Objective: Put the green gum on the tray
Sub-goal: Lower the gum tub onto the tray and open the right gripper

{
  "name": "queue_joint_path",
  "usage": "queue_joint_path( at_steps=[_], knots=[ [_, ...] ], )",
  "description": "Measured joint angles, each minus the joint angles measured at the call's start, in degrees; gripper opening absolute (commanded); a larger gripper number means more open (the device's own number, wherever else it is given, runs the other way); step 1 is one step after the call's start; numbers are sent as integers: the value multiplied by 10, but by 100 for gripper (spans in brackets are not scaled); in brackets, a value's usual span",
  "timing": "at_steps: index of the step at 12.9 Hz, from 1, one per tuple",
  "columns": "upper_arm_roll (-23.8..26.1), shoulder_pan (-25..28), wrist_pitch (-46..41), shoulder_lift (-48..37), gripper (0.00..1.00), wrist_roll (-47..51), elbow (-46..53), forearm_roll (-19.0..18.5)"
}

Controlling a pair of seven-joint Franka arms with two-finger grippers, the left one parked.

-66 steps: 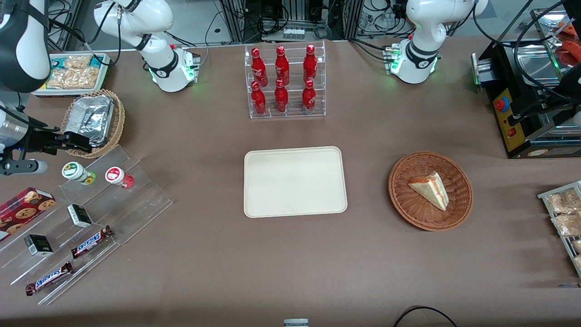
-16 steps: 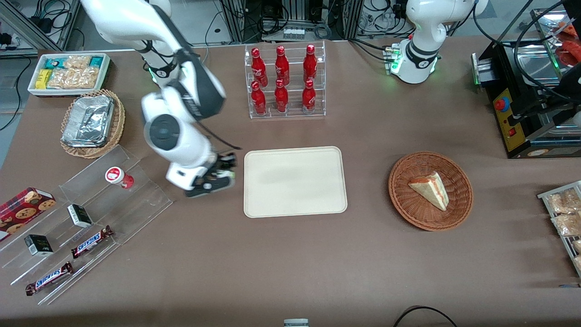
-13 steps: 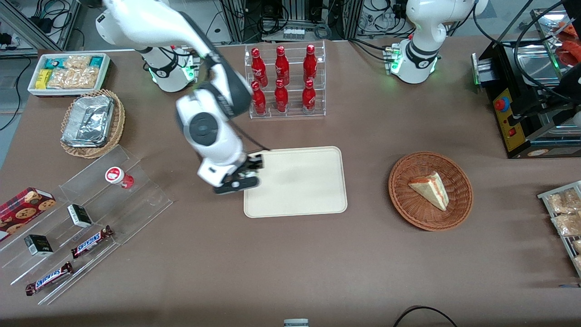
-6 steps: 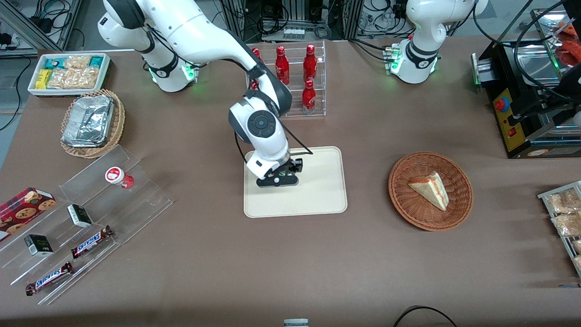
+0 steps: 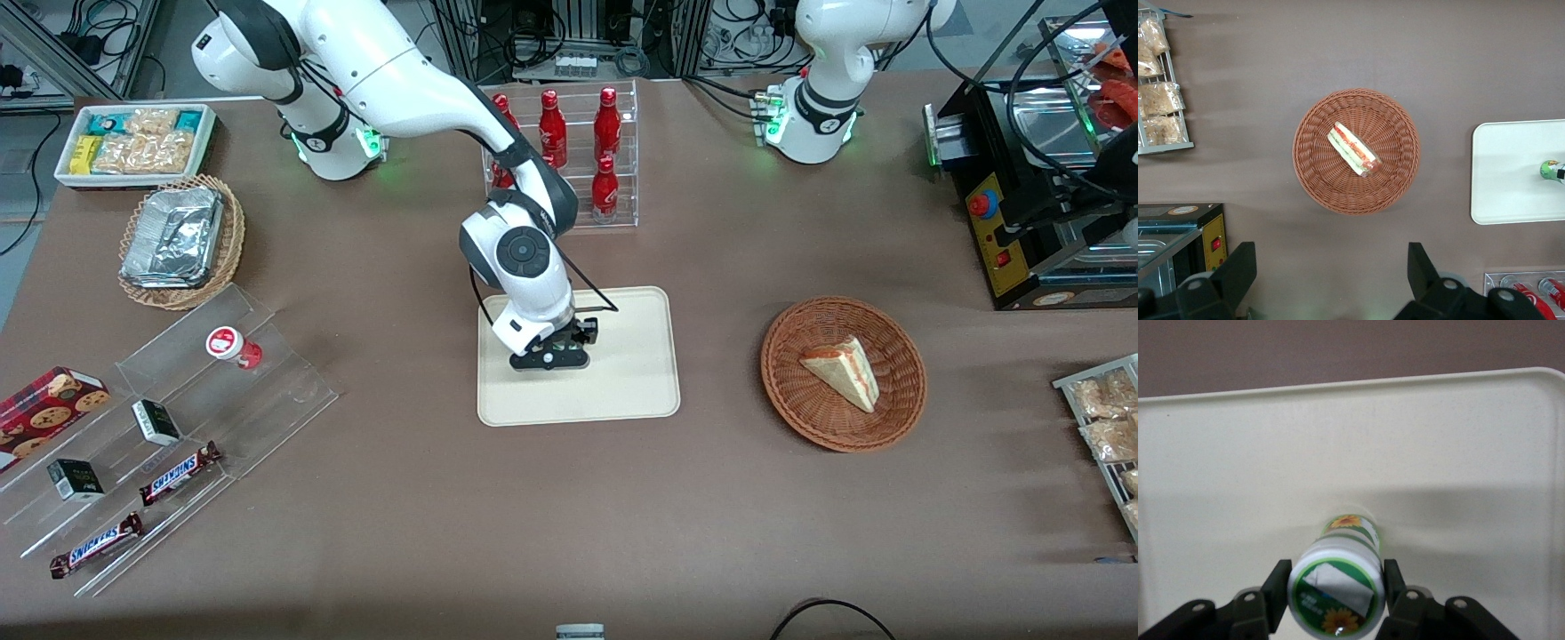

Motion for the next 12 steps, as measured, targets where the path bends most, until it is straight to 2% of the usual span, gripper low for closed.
queue_joint_path(
  at_steps=[4, 10, 12],
  knots=[
    [0, 0, 0, 1, 100, -1, 2, -34],
    [-2, 2, -4, -6, 100, -18, 12, -38],
    [-7, 0, -34, -28, 100, -42, 18, -38]
  ],
)
